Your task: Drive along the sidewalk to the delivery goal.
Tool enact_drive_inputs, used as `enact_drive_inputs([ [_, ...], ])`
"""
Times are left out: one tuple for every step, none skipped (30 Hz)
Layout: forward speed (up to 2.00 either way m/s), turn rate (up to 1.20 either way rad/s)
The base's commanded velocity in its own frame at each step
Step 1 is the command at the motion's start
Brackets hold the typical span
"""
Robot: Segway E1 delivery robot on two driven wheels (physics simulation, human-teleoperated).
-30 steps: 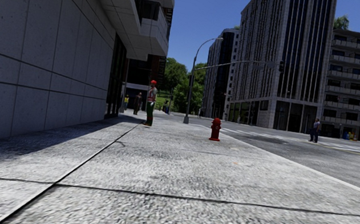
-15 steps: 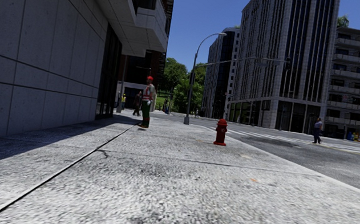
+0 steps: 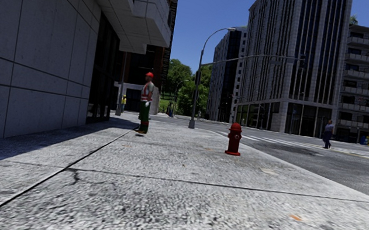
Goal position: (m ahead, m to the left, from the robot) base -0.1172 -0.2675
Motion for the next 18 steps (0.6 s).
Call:
enact_drive_inputs([
  [1.01,0.00],
  [0.87,0.00],
  [0.80,0.00],
  [0.80,0.00],
  [0.75,0.00],
  [0.74,0.00],
  [0.72,0.00],
  [0.68,0.00],
  [0.65,0.00],
  [0.63,0.00],
  [0.63,0.00],
  [0.60,0.00],
  [0.58,0.00],
  [0.53,0.00],
  [0.48,0.00],
  [0.48,0.00],
  [0.38,0.00],
  [0.23,0.00],
])
